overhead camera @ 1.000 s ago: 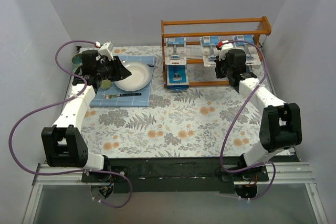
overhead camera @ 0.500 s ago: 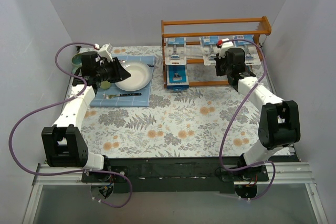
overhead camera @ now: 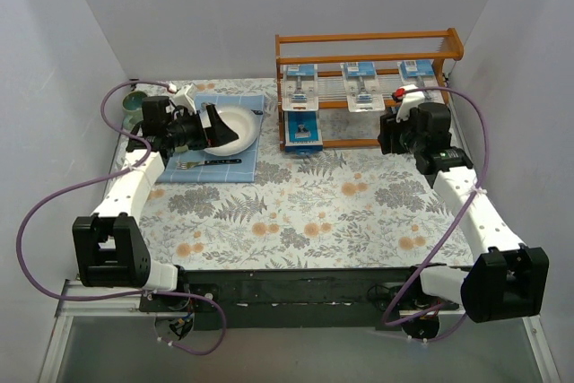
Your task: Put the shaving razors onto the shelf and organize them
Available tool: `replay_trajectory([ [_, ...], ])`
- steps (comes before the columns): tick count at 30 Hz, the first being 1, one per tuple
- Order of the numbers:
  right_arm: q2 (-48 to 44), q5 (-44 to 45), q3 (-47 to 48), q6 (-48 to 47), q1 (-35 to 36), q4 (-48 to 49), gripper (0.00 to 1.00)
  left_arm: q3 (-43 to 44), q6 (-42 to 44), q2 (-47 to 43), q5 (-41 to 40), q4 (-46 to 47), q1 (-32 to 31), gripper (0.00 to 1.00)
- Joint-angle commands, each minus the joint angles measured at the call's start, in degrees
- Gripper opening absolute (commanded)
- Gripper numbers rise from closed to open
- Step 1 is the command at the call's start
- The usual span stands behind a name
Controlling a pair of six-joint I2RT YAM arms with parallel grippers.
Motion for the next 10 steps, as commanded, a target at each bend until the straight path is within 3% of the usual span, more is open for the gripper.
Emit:
replay_trajectory([
  [1, -2.7, 3.7, -2.5, 4.0, -1.0, -11.1, 0.68, -2.2, -0.3, -0.8, 2.7, 2.2, 0.4, 0.98],
  [3, -4.3, 7.5, -3.2, 4.1, -1.0, -14.2, 0.71, -3.4, -0.3, -0.5, 1.1, 2.2, 0.4, 0.98],
  [6, -6.1, 10.7, -2.8, 3.8, -1.0, -18.6, 0.94, -4.1, -0.2, 0.5, -1.3, 2.8, 0.4, 0.98],
  [10, -9.0, 8.9, -2.5, 1.2, -1.0, -18.7, 0.98, -4.2, -0.4, 1.7, -2.4, 4.2, 0.4, 0.98],
])
